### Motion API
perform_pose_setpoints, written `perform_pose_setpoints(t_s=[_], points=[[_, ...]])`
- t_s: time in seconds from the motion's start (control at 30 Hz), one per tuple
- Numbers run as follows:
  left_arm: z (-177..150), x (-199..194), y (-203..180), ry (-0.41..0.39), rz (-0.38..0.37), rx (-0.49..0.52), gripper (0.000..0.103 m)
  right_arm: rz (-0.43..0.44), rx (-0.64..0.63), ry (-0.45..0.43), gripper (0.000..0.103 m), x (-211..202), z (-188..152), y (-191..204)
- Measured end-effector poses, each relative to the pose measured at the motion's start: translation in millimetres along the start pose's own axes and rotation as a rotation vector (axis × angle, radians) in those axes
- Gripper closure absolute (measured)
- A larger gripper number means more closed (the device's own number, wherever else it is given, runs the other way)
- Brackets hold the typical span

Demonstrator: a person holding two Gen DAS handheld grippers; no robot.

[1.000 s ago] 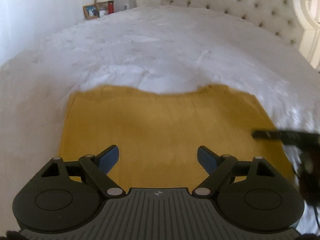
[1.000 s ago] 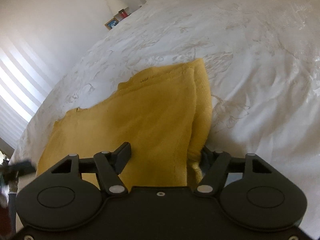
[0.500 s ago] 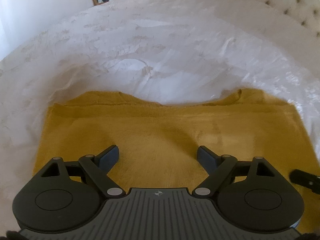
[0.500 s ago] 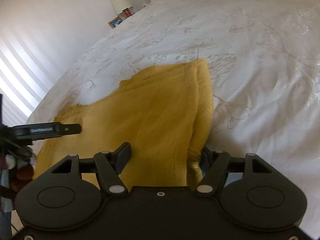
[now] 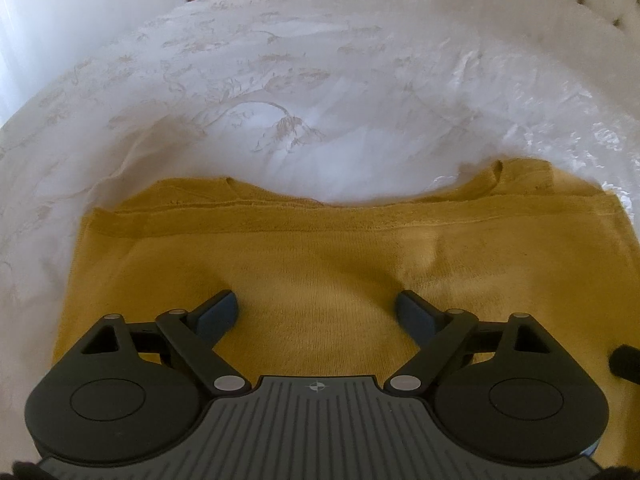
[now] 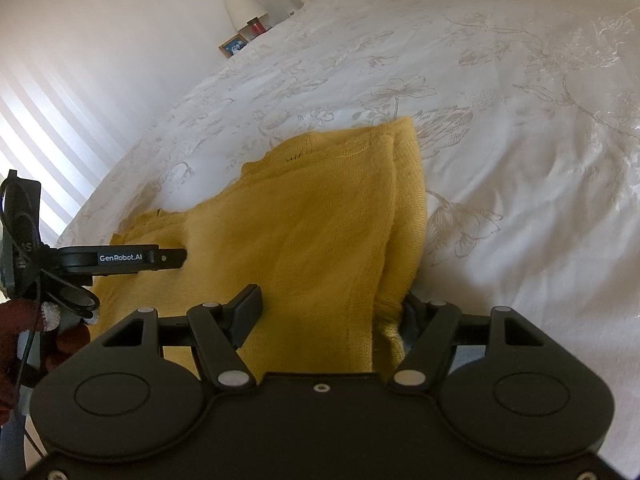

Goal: Fold small clothes

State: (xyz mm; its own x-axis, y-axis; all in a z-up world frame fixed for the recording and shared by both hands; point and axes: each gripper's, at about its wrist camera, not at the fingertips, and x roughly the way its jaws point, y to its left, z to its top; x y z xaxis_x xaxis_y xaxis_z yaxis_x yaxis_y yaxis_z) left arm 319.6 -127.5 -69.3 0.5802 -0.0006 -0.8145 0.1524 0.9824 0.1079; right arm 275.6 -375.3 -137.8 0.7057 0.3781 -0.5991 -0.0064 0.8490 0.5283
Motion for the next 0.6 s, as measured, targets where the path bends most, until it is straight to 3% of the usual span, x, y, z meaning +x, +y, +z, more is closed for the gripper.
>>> perform_pose_setpoints(t_s=[0.3, 0.6], points=[[-5.1, -9.9, 3.0, 0.026, -0.018, 0.002, 0.015, 0.008, 0.016, 0.015, 0.032, 1.3, 4.0, -1.2], [-63.5, -47.3, 13.9, 0.044, -0.084, 0.012, 0.015, 0.018, 0.034, 0.020, 0.032, 2.1, 4.7, -3.5]])
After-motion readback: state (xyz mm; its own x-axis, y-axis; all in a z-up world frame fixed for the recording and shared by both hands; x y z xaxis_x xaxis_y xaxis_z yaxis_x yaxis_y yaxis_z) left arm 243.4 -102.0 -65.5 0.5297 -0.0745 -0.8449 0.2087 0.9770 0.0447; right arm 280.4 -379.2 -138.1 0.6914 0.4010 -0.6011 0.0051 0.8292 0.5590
